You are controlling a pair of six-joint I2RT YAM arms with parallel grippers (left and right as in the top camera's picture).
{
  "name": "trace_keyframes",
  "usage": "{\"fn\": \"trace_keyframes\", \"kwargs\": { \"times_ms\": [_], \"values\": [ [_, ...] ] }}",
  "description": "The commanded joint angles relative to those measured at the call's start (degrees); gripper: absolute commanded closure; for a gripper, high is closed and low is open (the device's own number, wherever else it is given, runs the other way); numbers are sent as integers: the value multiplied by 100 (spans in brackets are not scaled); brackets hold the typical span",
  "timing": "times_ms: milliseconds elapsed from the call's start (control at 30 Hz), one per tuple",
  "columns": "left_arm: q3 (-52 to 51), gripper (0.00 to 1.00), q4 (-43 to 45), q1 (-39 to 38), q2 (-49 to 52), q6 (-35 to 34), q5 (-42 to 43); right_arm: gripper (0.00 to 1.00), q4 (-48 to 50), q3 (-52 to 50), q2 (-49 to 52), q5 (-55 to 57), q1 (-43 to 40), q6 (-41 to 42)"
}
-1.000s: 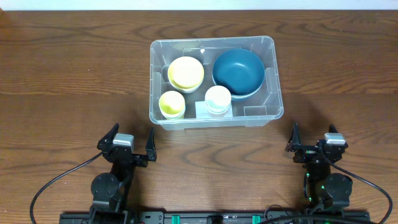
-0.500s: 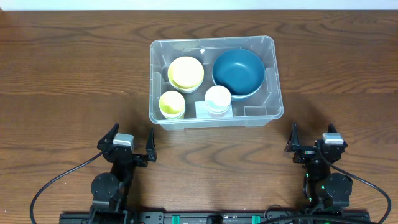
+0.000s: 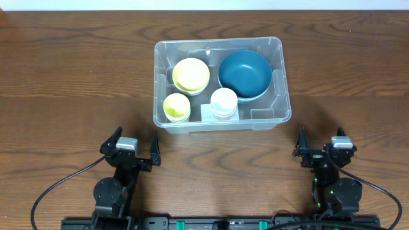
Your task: Pack container
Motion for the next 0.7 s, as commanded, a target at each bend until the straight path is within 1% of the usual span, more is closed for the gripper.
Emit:
{"fn": "trace_keyframes", "kwargs": {
  "times_ms": [0, 667],
  "values": [
    [-81, 2, -227, 35, -35, 13, 44, 1, -28, -11, -42, -46, -70, -76],
    [-81, 2, -227, 35, -35, 11, 44, 1, -28, -11, -42, -46, -70, -76]
  ]
}}
